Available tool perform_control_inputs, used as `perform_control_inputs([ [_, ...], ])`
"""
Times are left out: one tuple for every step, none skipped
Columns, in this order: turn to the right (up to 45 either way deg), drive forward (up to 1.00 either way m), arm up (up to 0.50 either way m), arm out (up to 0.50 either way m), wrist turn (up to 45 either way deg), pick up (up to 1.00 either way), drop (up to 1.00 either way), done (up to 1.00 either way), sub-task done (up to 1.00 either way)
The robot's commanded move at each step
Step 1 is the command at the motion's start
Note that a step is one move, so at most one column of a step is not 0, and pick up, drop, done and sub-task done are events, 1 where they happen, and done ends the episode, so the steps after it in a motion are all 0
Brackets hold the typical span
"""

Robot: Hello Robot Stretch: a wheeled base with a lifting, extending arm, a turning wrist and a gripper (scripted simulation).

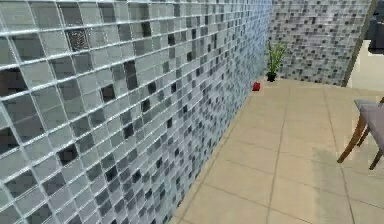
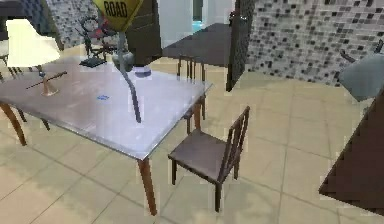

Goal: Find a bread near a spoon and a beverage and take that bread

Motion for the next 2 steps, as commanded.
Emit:
perform_control_inputs([
  [18.0,0.00,0.00,0.00,0.0,0.00,0.00,0.00,0.00],
  [0.0,0.15,0.00,0.00,0.0,0.00,0.00,0.00,0.00],
])
